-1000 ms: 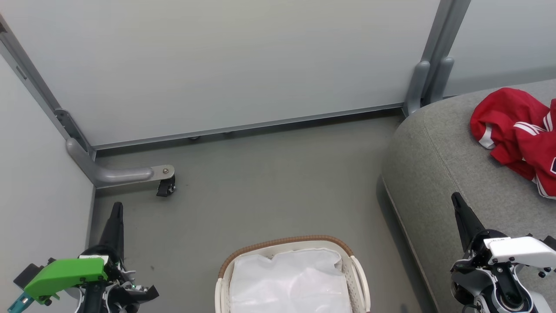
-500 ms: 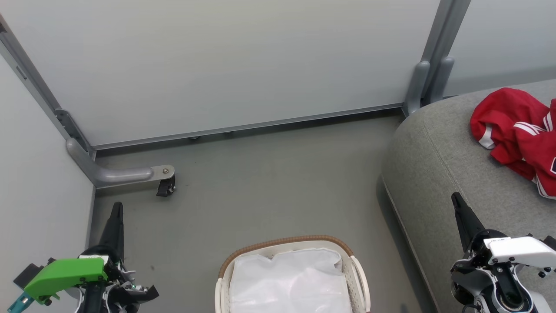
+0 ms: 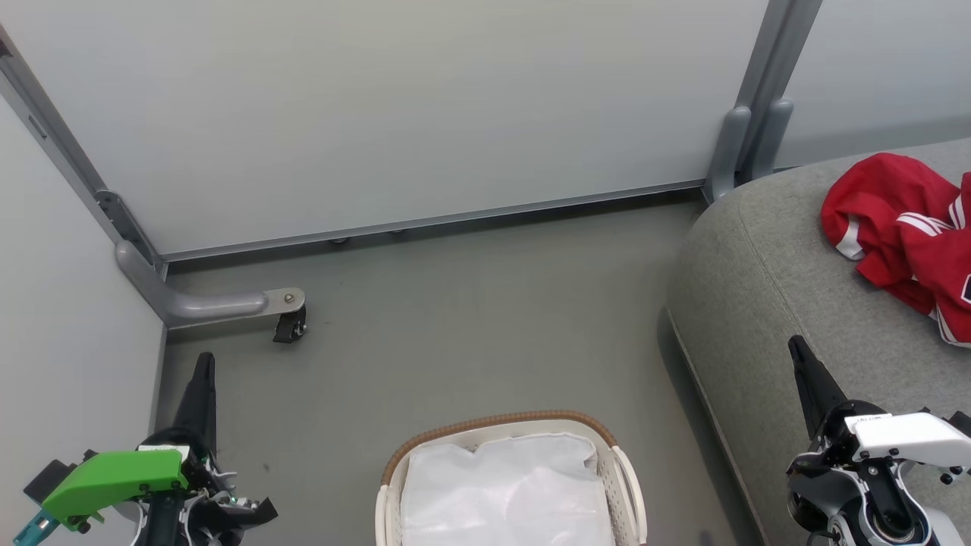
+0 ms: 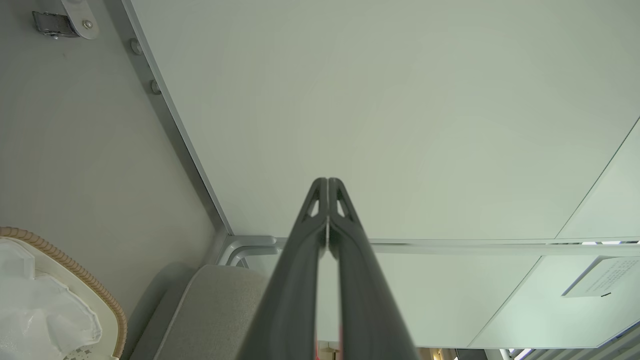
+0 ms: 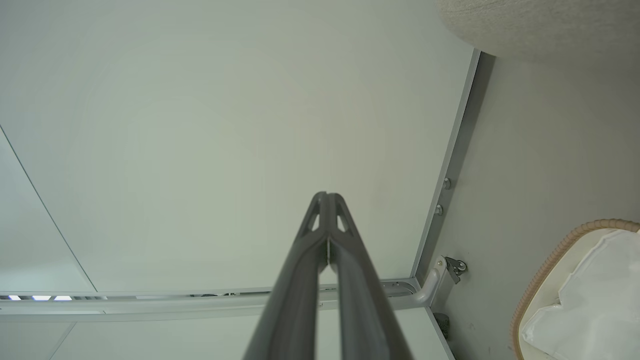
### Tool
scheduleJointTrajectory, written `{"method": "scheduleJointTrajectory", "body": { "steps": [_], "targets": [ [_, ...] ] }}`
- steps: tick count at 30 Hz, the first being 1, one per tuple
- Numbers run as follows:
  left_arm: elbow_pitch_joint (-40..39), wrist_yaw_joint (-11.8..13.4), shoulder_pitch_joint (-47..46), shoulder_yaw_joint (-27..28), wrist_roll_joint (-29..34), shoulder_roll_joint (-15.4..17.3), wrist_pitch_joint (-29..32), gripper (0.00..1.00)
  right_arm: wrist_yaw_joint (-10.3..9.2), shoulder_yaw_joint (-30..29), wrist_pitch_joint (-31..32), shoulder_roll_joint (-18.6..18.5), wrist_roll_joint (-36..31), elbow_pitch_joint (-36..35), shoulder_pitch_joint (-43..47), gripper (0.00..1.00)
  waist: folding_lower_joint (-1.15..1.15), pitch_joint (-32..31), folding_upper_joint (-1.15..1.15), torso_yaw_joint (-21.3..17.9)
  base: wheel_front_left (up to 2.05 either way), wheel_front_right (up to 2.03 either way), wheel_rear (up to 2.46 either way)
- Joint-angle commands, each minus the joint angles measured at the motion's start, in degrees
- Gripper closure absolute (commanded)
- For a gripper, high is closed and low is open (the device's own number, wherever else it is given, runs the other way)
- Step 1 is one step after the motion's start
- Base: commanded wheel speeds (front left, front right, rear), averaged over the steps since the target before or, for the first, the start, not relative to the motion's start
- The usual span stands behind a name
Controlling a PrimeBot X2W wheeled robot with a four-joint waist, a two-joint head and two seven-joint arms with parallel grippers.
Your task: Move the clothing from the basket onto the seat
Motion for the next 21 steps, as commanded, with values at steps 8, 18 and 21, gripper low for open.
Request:
{"method": "scheduleJointTrajectory", "body": {
  "steps": [8, 18, 21],
  "targets": [
    [-0.07, -0.16, -0.67, 0.14, -0.17, 0.33, 0.18, 1.0, -0.02, -0.1, 0.15, -0.34, 0.19, -0.22, 0.48, 1.0, 0.0, 0.0, 0.0, 0.0, 0.0, 0.0, 0.0],
    [-0.07, -0.16, -0.67, 0.13, -0.17, 0.33, 0.18, 1.0, -0.02, -0.09, 0.15, -0.34, 0.19, -0.22, 0.48, 1.0, 0.0, 0.0, 0.0, 0.0, 0.0, 0.0, 0.0],
    [-0.07, -0.16, -0.67, 0.13, -0.17, 0.33, 0.18, 1.0, -0.02, -0.09, 0.15, -0.34, 0.19, -0.22, 0.48, 1.0, 0.0, 0.0, 0.0, 0.0, 0.0, 0.0, 0.0]
  ]
}}
